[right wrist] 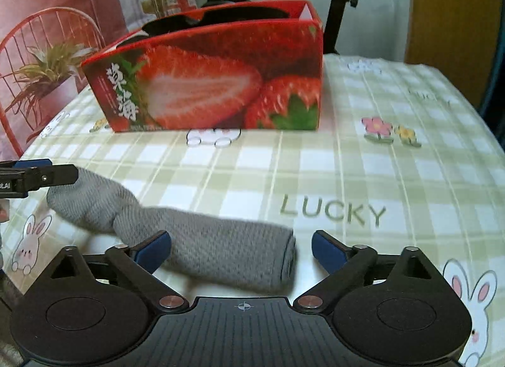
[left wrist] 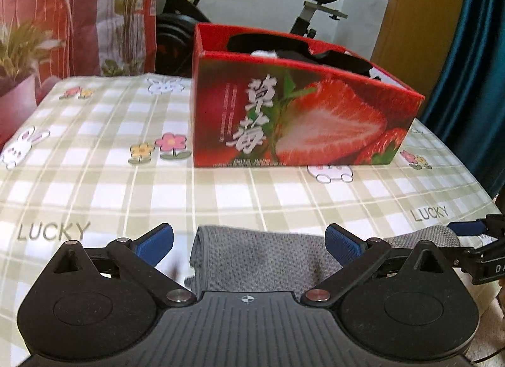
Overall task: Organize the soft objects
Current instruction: 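Move both tools down to the grey knit sock on the table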
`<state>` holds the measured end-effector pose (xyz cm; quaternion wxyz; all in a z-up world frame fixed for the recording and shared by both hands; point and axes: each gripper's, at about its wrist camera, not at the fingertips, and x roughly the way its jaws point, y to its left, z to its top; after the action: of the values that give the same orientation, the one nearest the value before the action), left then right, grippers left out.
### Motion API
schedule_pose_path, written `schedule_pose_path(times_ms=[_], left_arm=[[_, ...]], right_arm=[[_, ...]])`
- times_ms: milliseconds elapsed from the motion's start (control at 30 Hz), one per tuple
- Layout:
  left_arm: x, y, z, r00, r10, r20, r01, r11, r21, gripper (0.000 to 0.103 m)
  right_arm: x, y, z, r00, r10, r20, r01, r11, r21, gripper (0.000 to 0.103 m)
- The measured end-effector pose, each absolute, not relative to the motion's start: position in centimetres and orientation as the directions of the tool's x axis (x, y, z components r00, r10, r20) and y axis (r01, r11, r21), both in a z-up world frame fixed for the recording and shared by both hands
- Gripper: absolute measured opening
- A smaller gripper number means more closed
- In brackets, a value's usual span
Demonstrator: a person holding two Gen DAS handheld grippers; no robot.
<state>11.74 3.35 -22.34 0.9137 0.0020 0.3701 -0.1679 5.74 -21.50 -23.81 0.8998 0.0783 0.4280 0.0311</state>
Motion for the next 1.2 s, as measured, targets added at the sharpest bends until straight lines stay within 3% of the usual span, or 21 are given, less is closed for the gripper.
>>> schedule_pose_path(times_ms=[67, 367, 600, 767, 1200], left_arm=[[11.7, 3.5, -22.8, 0.663, -0.299, -0.687, 0.295, 0.947, -0.127, 0.103], [11.4, 4.3, -23.8, 0.662, -0.264, -0.702, 0.258, 0.959, -0.119, 0.099], [11.4, 5.8, -24.3, 0.666, -0.262, -0.699, 0.206, 0.965, -0.165, 0.087], [11.0, 6.6, -24.6, 0.668, -0.251, -0.701, 0.18, 0.968, -0.175, 0.081], [10.5, 6.4, -24.5, 0.67, -0.282, -0.686, 0.206, 0.959, -0.193, 0.043]], right_arm=[[5.8, -21.4, -24.0, 0.625, 0.136, -0.769, 0.002, 0.984, 0.176, 0.08], [7.4, -20.7, -24.5, 0.636, 0.165, -0.754, -0.037, 0.982, 0.185, 0.062], [9.1, -20.0, -24.9, 0.666, 0.166, -0.727, -0.051, 0.983, 0.178, 0.059], [8.5, -19.5, -25.0, 0.703, 0.143, -0.697, -0.063, 0.988, 0.139, 0.062], [8.5, -20.7, -25.0, 0.737, 0.15, -0.659, -0.039, 0.983, 0.179, 0.057]])
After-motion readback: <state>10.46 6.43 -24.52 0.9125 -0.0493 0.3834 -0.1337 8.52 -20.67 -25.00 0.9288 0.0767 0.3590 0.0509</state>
